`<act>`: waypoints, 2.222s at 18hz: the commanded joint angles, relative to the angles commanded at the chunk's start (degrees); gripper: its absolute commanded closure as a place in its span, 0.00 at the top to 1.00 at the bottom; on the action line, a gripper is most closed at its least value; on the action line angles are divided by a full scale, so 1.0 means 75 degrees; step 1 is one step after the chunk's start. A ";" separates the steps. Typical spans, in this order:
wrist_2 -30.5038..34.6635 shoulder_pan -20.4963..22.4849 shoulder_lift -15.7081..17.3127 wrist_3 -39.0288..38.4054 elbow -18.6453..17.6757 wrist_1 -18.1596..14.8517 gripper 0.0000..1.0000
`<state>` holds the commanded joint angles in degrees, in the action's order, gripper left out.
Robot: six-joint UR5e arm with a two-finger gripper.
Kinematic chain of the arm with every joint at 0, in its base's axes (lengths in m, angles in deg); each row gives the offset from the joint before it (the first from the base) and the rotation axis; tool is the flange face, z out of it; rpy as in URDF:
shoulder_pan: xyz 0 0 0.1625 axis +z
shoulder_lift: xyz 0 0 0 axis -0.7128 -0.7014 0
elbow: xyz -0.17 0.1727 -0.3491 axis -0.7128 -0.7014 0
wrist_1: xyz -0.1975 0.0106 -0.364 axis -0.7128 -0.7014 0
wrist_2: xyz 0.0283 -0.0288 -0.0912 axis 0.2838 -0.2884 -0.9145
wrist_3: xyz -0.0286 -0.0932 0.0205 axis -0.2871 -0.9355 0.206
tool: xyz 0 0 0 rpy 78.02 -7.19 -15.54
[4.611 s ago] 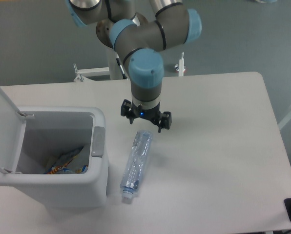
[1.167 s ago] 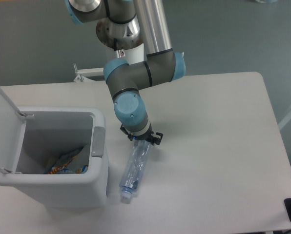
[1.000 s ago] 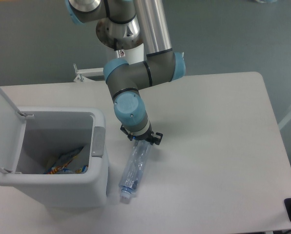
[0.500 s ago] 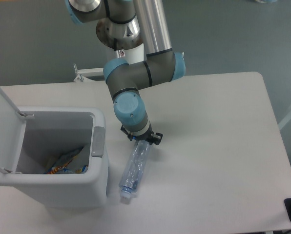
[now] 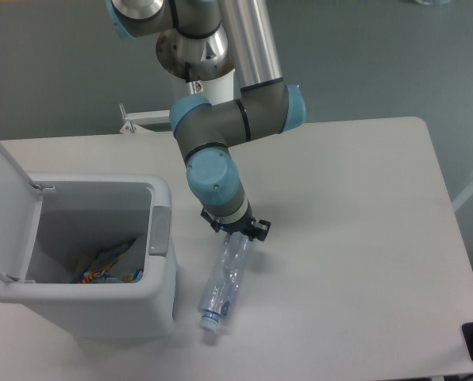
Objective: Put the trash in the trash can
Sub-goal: 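Lift the bottle off the table, swinging it away from the can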
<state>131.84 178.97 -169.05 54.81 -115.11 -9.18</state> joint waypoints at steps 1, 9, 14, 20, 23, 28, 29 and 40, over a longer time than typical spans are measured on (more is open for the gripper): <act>0.0000 0.0047 0.0012 0.0000 0.0024 0.0000 0.52; -0.0245 0.0457 -0.0105 -0.0012 0.0691 0.0234 0.49; -0.1018 0.0551 -0.0129 -0.0070 0.1194 0.0328 0.48; -0.1558 0.0727 -0.0129 -0.0105 0.1734 0.0328 0.48; -0.1710 0.0821 -0.0164 -0.0129 0.1980 0.0328 0.47; -0.2624 0.1031 -0.0187 -0.0843 0.2729 0.0351 0.47; -0.2799 0.1101 -0.0211 -0.0937 0.2940 0.0386 0.47; -0.4006 0.1079 0.0901 -0.2238 0.3072 0.0551 0.47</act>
<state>101.80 187.06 -162.29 38.02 -92.08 -5.05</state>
